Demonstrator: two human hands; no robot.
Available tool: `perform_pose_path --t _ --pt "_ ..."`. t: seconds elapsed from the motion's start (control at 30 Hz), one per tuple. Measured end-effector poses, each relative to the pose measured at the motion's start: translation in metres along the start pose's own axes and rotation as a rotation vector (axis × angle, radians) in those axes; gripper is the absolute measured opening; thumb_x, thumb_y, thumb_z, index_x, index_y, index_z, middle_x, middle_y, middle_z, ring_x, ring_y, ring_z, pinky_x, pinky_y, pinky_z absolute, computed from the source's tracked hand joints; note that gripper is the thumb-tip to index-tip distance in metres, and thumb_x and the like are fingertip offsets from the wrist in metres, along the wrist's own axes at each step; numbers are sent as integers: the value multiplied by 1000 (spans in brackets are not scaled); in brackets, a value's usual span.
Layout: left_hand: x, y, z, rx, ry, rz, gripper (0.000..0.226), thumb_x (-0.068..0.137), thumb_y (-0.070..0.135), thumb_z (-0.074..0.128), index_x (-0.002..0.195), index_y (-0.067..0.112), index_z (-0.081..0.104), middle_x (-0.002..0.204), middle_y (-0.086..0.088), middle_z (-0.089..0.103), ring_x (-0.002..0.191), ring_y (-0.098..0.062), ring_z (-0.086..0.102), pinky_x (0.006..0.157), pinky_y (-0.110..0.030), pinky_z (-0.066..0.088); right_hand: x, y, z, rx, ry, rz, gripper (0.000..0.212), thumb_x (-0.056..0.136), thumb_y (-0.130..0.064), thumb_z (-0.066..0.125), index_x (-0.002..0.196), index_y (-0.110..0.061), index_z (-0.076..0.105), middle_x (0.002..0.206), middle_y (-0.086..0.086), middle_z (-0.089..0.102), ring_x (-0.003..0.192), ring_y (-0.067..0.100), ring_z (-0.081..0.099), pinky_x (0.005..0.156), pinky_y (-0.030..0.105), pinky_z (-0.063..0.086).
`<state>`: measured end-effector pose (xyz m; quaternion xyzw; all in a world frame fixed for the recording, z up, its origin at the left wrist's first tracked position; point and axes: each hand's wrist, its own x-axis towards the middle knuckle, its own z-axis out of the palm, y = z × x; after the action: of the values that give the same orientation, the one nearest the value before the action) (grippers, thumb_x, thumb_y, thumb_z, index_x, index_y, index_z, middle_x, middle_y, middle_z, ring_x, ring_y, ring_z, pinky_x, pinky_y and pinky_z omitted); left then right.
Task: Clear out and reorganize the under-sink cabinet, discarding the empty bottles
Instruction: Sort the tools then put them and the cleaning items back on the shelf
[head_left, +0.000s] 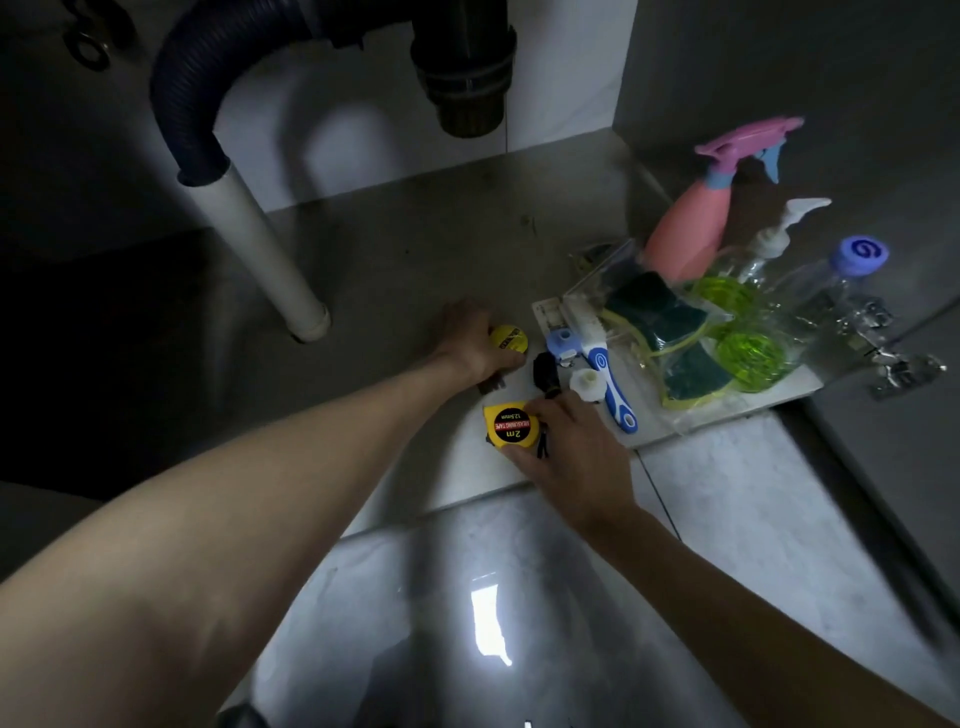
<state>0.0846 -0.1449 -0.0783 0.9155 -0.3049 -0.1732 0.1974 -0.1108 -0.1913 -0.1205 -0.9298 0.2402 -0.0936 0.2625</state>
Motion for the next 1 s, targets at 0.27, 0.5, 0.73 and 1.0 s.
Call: perform_pose_path --t 0.27,0.5,0.73,1.0 --pt "4 -12 9 -27 8 79 46 71 54 81 88 16 62 108 -10 62 107 -29 55 89 -39 47 0 -5 -3 14 6 19 47 86 -58 65 122 -29 59 115 -8 53 96 16 57 65 36 53" --pt "5 -12 21 60 19 40 57 75 66 70 109 21 62 129 -9 51 125 -30 41 101 -38 38 -4 -2 -9 33 -5 -3 43 87 -48 69 123 -25 61 116 -6 54 103 16 56 71 40 54" --pt "-54 -19 1 -86 306 -2 25 92 32 50 109 16 58 114 -8 60 105 -28 56 76 -33 43 -41 6 -19 209 65 -8 9 95 -28 62 100 -21 66 83 -10 60 73 12 56 62 34 48" --pt "-197 -26 25 -192 285 11 13 88 35 42 100 35 38 83 9 56 73 -20 55 64 -30 36 -136 29 -31 48 -442 144 19 99 -29 48 93 -20 63 87 3 69 83 28 65 75 41 53"
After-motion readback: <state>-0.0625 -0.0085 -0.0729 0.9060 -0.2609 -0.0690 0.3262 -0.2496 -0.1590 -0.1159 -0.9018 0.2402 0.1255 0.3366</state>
